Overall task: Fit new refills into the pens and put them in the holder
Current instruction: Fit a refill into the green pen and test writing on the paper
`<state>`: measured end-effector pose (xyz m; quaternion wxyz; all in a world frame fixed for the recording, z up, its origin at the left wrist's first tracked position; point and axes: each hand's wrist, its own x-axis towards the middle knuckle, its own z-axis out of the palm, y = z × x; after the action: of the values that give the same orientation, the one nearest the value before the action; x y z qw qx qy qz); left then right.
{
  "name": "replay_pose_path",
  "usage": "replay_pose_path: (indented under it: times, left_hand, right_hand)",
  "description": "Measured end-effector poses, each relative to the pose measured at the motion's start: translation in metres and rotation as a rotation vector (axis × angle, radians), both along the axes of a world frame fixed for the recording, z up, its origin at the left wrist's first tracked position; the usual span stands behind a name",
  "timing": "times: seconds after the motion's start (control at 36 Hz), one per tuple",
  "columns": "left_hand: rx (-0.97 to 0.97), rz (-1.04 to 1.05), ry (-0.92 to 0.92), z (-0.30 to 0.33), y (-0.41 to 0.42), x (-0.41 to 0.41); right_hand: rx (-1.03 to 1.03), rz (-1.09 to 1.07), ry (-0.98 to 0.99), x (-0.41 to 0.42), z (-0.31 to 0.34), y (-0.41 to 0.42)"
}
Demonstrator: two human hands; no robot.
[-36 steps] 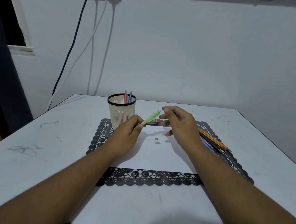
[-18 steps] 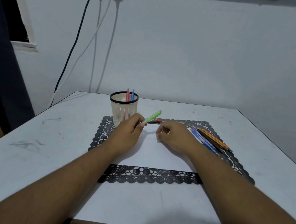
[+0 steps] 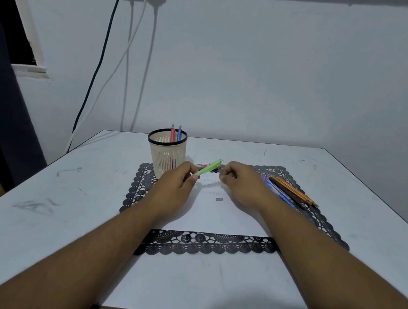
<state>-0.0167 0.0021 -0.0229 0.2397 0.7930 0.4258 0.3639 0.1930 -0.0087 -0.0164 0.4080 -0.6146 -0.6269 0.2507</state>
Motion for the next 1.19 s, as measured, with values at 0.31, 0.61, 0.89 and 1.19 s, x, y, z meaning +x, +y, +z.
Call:
replay_pose_path:
  times: [0.31, 0.61, 0.89, 1.19]
  left_hand:
    - [-0.005, 0.001, 0.02, -0.002, 0.0, 0.0]
    - [-0.008, -0.001, 0.011, -0.001, 0.002, 0.0]
    - [0.021, 0.005, -0.001, 0.0, 0.001, -0.001]
    - [0.078, 0.017, 0.0, -0.002, 0.004, -0.001]
  right_hand:
    - [0.033, 0.032, 0.633, 0.004, 0.017, -0.008]
    - [0.088, 0.015, 0.727, -0.003, 0.018, -0.009]
    - [0.131, -0.046, 0.58, -0.004, 0.018, -0.01]
    - [0.086, -0.021, 0.56, -0.003, 0.021, -0.013]
